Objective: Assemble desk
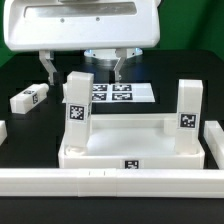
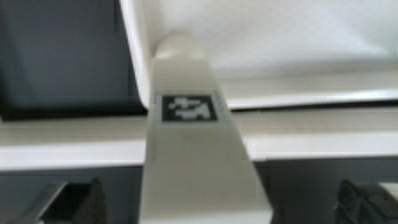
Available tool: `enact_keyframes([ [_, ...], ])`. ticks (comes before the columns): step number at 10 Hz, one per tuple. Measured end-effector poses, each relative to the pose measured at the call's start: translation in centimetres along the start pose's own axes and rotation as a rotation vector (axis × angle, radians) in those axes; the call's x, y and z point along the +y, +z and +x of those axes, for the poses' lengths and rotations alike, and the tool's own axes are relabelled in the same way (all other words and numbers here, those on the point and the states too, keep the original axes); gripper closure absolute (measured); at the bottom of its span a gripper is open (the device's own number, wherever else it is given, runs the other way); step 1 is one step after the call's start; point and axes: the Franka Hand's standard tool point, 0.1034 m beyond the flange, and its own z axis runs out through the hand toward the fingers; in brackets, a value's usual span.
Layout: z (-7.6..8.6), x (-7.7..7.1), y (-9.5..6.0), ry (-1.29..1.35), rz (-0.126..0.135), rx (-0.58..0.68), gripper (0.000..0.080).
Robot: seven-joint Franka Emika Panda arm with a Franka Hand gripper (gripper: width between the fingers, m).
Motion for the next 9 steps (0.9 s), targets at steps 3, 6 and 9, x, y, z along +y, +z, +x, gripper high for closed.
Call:
enact_keyframes([
  [3,0.4,0.5,0.2,-0.001,0.013,-0.063,0.0151],
  [6,0.5,1.2,0.1,0.006,0.008,-0.060,0.0151],
  [9,0.4,1.7,0.1,0.008,0.004,-0.061,0.0442],
])
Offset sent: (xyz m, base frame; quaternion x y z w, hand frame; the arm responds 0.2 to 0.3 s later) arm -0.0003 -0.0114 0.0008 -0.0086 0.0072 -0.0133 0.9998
